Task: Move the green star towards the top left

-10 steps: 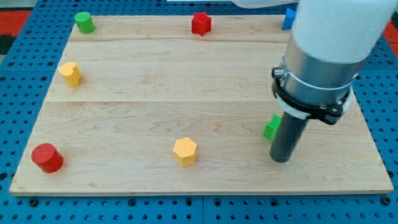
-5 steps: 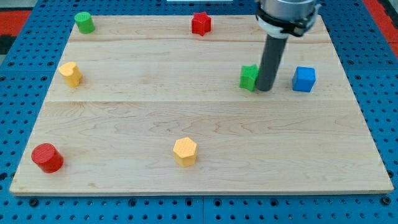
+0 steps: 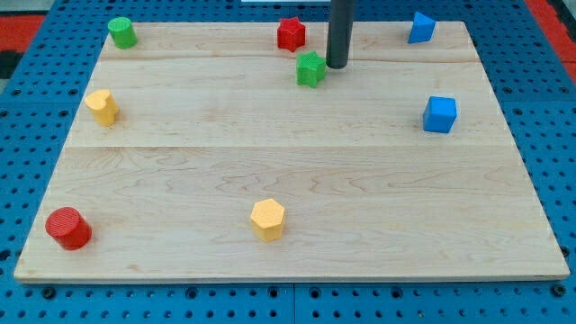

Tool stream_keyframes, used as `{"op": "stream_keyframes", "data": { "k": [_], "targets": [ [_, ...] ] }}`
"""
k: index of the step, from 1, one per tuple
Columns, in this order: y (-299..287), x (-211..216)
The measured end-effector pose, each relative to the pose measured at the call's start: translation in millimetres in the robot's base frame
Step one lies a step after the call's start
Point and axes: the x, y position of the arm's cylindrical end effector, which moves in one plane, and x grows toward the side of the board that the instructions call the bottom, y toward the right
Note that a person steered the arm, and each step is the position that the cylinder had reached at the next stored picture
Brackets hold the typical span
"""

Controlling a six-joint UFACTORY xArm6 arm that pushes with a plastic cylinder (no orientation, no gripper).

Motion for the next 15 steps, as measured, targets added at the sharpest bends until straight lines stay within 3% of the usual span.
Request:
{"op": "stream_keyframes", "data": {
  "k": [2, 4, 5, 7, 8, 10, 13, 15],
  "targets": [
    [-88, -3],
    [-9, -3],
    [-10, 13],
    [-93, 17],
    [-109, 20],
    [-74, 60],
    [-172, 108],
    [-199, 94]
  ]
}}
